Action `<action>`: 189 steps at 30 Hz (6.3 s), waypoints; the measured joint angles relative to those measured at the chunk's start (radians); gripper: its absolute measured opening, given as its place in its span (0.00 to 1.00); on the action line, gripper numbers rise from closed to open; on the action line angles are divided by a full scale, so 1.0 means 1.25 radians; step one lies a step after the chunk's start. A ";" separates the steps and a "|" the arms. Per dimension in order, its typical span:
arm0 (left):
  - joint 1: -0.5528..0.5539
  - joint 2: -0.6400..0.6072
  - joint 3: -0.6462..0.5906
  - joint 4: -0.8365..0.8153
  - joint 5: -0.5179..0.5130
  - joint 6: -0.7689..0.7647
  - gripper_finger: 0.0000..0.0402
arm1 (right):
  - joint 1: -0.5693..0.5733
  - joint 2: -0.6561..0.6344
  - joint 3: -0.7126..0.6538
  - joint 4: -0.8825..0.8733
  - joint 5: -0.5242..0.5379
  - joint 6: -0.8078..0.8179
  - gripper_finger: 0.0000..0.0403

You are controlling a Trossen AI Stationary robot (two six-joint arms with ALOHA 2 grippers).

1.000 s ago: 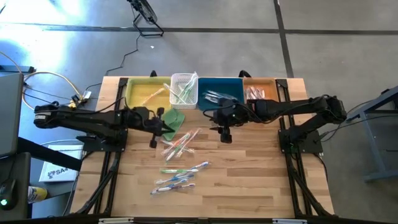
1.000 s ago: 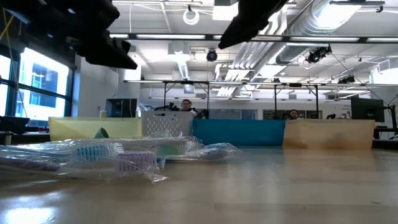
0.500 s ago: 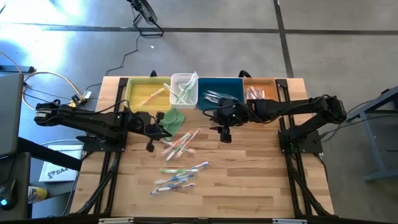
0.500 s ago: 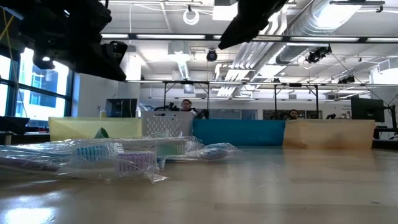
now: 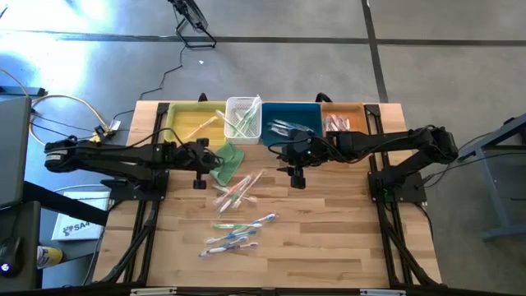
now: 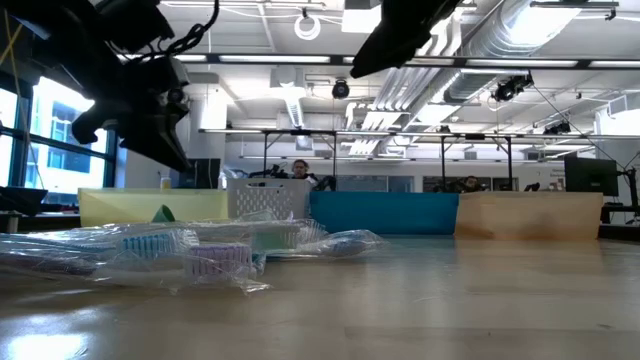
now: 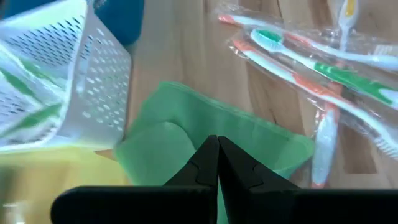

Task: Pick & Place Toothbrushes
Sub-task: Put the orange toothbrush into the yellow bin

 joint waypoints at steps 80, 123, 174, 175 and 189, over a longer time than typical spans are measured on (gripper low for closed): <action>0.023 0.202 0.020 -0.041 -0.014 -0.178 0.00 | 0.001 0.000 0.000 0.018 -0.004 0.001 0.44; 0.023 0.123 0.174 -0.306 -0.167 -0.108 0.00 | 0.001 0.000 0.000 0.018 -0.003 0.002 0.44; -0.098 0.333 0.154 -0.187 0.144 0.111 0.39 | 0.001 0.000 0.000 -0.006 -0.003 0.000 0.44; -0.098 0.340 0.154 -0.183 0.144 0.111 0.39 | 0.001 0.000 0.000 -0.006 -0.003 0.000 0.44; -0.098 0.427 0.158 -0.099 0.185 0.108 0.39 | 0.001 0.000 0.000 -0.006 -0.003 0.000 0.44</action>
